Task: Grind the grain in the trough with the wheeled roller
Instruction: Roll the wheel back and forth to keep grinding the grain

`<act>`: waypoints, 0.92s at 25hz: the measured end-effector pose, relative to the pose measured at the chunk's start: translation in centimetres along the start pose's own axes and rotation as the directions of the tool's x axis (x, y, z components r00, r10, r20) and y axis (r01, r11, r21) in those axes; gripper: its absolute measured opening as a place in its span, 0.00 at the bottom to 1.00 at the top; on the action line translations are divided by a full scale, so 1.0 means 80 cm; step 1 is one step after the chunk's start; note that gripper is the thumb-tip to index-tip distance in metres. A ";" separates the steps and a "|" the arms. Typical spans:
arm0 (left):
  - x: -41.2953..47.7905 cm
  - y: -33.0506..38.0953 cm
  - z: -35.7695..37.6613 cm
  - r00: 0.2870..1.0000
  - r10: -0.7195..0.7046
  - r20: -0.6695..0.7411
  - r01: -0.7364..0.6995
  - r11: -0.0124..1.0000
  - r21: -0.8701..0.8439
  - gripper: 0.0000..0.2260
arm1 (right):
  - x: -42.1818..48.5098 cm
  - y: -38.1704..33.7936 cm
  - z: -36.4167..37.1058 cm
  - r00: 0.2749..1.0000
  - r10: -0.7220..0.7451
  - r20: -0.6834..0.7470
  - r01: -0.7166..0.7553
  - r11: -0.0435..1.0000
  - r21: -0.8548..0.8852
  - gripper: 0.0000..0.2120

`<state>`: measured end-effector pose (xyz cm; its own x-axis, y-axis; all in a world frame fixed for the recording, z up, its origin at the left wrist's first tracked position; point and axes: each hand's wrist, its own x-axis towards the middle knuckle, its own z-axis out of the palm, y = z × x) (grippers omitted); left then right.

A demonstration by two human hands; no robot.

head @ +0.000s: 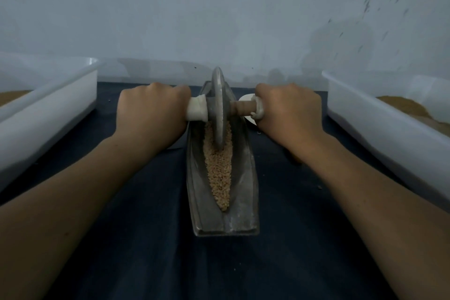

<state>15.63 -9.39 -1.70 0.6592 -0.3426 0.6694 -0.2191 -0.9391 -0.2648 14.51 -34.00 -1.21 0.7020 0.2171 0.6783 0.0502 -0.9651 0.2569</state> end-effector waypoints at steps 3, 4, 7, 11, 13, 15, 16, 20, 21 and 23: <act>-0.003 -0.001 -0.002 1.000 0.000 0.006 0.000 1.000 -0.007 0.13 | -0.001 0.000 0.001 1.000 0.013 -0.018 -0.013 1.000 -0.008 0.17; -0.003 -0.002 -0.001 1.000 0.000 0.009 0.000 1.000 -0.011 0.14 | -0.001 0.000 0.001 1.000 0.009 -0.016 -0.009 1.000 -0.012 0.16; -0.001 -0.001 -0.001 1.000 -0.012 0.025 0.012 1.000 0.004 0.14 | 0.000 -0.001 0.000 0.999 0.033 -0.019 -0.033 0.999 -0.019 0.13; -0.004 0.006 -0.005 0.999 -0.037 0.033 0.036 0.999 0.027 0.15 | -0.009 -0.010 -0.010 0.999 0.049 0.018 -0.049 0.998 -0.029 0.18; -0.006 0.008 -0.014 0.999 -0.032 0.040 0.031 0.999 0.037 0.16 | -0.015 -0.011 -0.020 0.997 0.066 0.028 -0.065 0.998 -0.012 0.21; -0.012 0.009 -0.025 0.998 -0.021 0.052 0.019 0.999 0.042 0.15 | -0.024 -0.014 -0.030 0.996 0.079 0.042 -0.079 0.997 -0.011 0.21; -0.017 0.010 -0.030 0.999 -0.014 0.050 0.012 0.999 0.030 0.16 | -0.031 -0.014 -0.033 0.995 0.080 0.053 -0.080 0.997 -0.009 0.19; -0.040 0.010 -0.052 0.999 0.004 0.039 -0.002 0.999 -0.035 0.19 | -0.048 -0.016 -0.052 0.996 0.067 0.064 -0.068 0.998 0.013 0.20; -0.046 0.010 -0.057 0.999 -0.004 0.048 0.007 0.999 -0.047 0.19 | -0.050 -0.017 -0.058 0.997 0.058 0.059 -0.059 0.998 0.015 0.21; -0.055 0.011 -0.069 0.998 -0.017 0.063 0.022 0.997 -0.070 0.22 | -0.054 -0.019 -0.072 0.997 0.046 0.057 -0.047 0.999 0.014 0.20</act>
<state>8.55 -8.85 -1.05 0.7071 -0.3238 0.6286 -0.2548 -0.9459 -0.2008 7.29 -32.62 -0.59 0.7426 0.1636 0.6495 0.0270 -0.9762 0.2151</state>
